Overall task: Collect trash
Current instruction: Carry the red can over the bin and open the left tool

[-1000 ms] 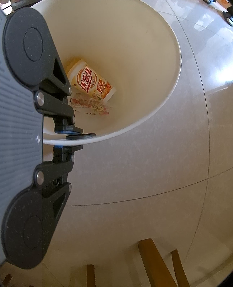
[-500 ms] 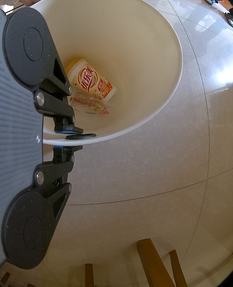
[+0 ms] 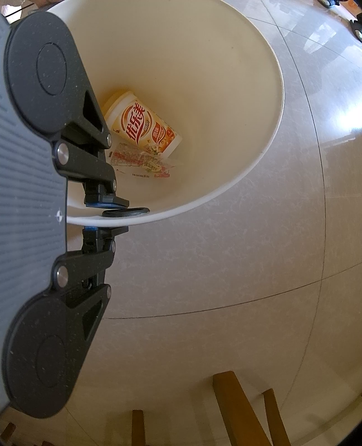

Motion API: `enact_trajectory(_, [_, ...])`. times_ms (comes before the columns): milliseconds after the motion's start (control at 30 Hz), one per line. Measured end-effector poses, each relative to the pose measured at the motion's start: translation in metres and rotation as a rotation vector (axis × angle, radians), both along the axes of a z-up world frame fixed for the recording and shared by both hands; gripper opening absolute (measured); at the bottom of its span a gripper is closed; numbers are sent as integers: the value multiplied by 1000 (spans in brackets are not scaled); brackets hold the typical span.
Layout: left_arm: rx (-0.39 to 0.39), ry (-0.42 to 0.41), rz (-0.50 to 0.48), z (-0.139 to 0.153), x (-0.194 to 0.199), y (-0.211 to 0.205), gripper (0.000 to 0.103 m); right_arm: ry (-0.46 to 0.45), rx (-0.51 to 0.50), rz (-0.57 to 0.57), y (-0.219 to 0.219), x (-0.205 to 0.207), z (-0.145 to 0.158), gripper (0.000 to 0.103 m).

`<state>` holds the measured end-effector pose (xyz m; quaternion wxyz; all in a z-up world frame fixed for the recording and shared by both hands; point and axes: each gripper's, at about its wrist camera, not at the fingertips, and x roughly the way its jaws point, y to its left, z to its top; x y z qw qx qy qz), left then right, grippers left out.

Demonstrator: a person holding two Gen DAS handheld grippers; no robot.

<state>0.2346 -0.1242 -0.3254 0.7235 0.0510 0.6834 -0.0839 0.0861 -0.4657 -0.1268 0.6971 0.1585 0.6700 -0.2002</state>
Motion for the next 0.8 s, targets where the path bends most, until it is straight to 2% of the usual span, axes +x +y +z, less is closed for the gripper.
enact_trajectory(167, [30, 7, -117, 33, -7, 4, 86, -1, 5, -6, -2, 1, 0, 13])
enact_trajectory(433, [39, -18, -265, 108, -12, 1, 86, -4, 2, -5, -1, -1, 0, 13])
enact_trajectory(600, [30, -34, -376, 169, -13, -15, 86, 1, 29, -21, -5, -2, -3, 13])
enact_trajectory(800, [-6, -109, -506, 242, -17, -52, 86, 15, 40, -16, -5, -2, -7, 13])
